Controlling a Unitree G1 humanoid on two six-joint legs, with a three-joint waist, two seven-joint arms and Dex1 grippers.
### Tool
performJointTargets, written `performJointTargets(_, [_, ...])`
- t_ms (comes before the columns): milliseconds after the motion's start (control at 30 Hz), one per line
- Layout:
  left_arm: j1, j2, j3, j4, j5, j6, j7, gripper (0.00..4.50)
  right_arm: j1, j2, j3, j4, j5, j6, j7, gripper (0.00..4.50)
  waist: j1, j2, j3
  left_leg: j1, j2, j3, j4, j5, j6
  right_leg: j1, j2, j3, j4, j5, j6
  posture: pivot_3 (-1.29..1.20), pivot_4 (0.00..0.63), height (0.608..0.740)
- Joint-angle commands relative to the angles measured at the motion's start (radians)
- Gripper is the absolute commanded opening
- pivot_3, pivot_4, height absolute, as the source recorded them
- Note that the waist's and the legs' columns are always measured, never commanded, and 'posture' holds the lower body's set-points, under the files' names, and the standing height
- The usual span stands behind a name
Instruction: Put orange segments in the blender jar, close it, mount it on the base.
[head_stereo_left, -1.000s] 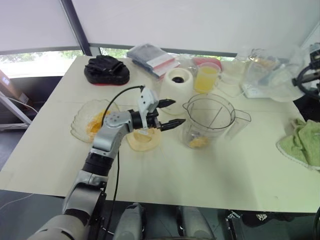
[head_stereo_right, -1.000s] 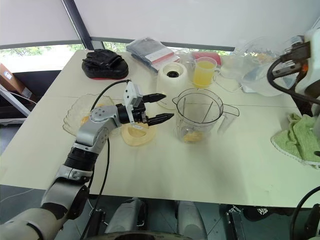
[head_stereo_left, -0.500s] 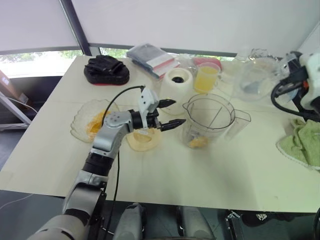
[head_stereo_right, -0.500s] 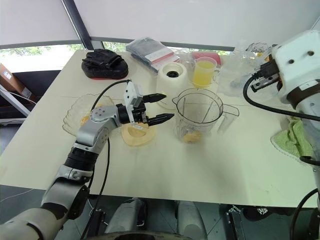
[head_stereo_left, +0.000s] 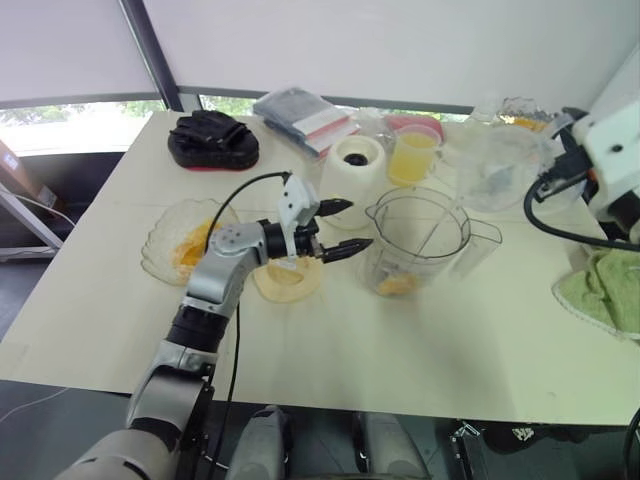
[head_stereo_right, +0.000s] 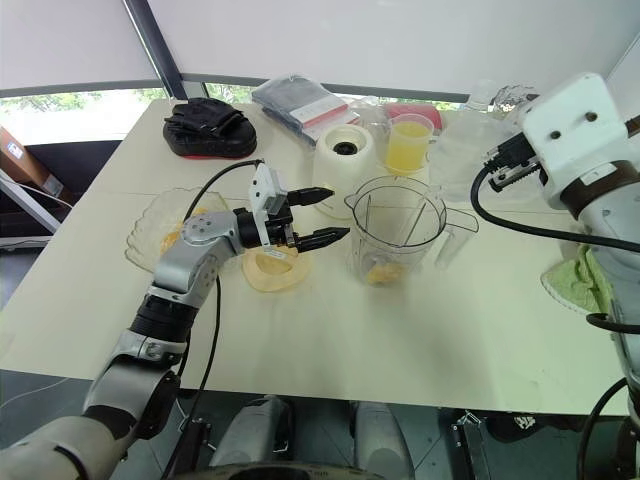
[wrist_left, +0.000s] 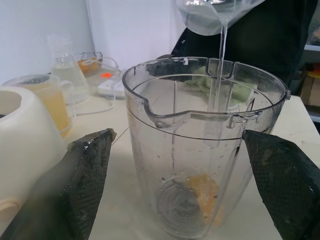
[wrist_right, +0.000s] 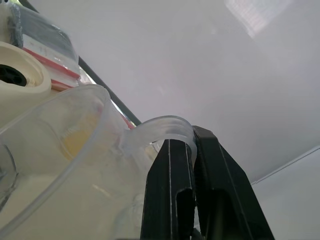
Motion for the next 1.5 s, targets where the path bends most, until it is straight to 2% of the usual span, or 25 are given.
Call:
performJointTargets(33, [-0.023, -0.002, 0.002, -0.012, 0.001, -0.027, -0.001, 4.32, -0.03, 0.008, -0.022, -0.024, -0.032, -0.02, 0.001, 0.03, 0.0, 0.0, 0.0, 0.0, 0.0, 0.0, 0.0, 0.0, 0.0, 0.0, 0.0, 0.0, 0.0, 0.0, 0.0, 0.0, 0.15, 0.74])
performJointTargets(167, [-0.025, -0.001, -0.003, -0.004, 0.011, -0.036, -0.003, 4.32, -0.028, 0.082, -0.064, -0.023, -0.019, 0.023, -0.021, 0.03, 0.0, 0.0, 0.0, 0.0, 0.0, 0.0, 0.0, 0.0, 0.0, 0.0, 0.0, 0.0, 0.0, 0.0, 0.0, 0.0, 0.15, 0.74])
performJointTargets(333, [-0.026, 0.001, -0.006, 0.001, 0.016, -0.038, -0.005, 4.32, -0.101, 0.281, -0.191, -0.04, 0.038, 0.214, -0.098, 0.03, 0.001, -0.001, 0.001, 0.0, 0.0, 0.0, 0.0, 0.0, 0.0, 0.0, 0.0, 0.0, 0.0, 0.0, 0.0, 0.0, 0.15, 0.74])
performJointTargets(567, [-0.034, 0.005, -0.01, 0.011, 0.023, -0.037, -0.013, 4.32, -0.232, 0.455, -0.361, -0.07, 0.069, 0.426, -0.173, 0.03, 0.0, 0.0, 0.0, 0.0, 0.0, -0.001, -0.001, 0.0, 0.0, 0.0, 0.0, 0.0, 0.0, 0.0, 0.001, 0.0, 0.15, 0.74])
performJointTargets(700, [-0.037, 0.004, -0.015, 0.015, 0.026, -0.035, -0.018, 4.32, -0.291, 0.545, -0.478, -0.077, 0.066, 0.475, -0.21, 0.03, 0.0, 0.0, 0.0, 0.0, 0.0, -0.001, -0.001, 0.0, 0.0, -0.001, 0.0, -0.001, 0.001, 0.0, 0.001, 0.0, 0.15, 0.74])
performJointTargets(833, [-0.04, 0.006, -0.014, 0.019, 0.026, -0.034, -0.025, 4.32, -0.3, 0.688, -0.631, -0.076, 0.09, 0.4, -0.245, 0.03, 0.0, 0.0, 0.0, 0.0, 0.0, -0.001, -0.001, 0.0, 0.0, -0.001, 0.0, -0.001, 0.001, 0.002, 0.004, 0.0, 0.15, 0.74])
performJointTargets(933, [-0.041, 0.01, -0.016, 0.021, 0.025, -0.033, -0.028, 4.32, -0.232, 0.798, -0.703, -0.062, 0.098, 0.297, -0.271, 0.03, -0.001, 0.0, 0.0, 0.0, 0.0, -0.001, -0.002, 0.0, 0.0, -0.001, 0.0, -0.001, 0.001, 0.002, 0.004, 0.0, 0.15, 0.74])
performJointTargets(1167, [-0.033, 0.024, -0.015, 0.003, 0.027, -0.027, -0.018, 4.32, 0.005, 1.036, -0.695, 0.056, 0.132, -0.079, -0.283, 0.03, -0.007, 0.002, 0.0, 0.0, 0.0, 0.0, -0.003, 0.0, 0.0, -0.001, 0.0, -0.002, 0.002, 0.002, 0.004, 0.0, 0.15, 0.74])
performJointTargets(1267, [-0.024, 0.035, -0.015, -0.017, 0.026, -0.018, -0.019, 4.32, 0.05, 1.072, -0.689, 0.149, 0.157, -0.226, -0.296, 0.03, -0.009, 0.004, 0.0, 0.001, 0.0, 0.0, -0.003, 0.0, 0.0, -0.001, 0.0, -0.001, 0.002, 0.002, 0.004, 0.0, 0.15, 0.74])
performJointTargets(1500, [-0.009, 0.055, -0.015, -0.043, 0.023, -0.002, -0.017, 4.32, 0.091, 1.027, -0.652, 0.403, 0.172, -0.469, -0.327, 0.03, -0.009, 0.004, 0.0, 0.001, 0.0, 0.0, -0.003, 0.0, 0.0, -0.001, 0.0, 0.0, 0.002, 0.002, 0.004, 0.0, 0.15, 0.74])
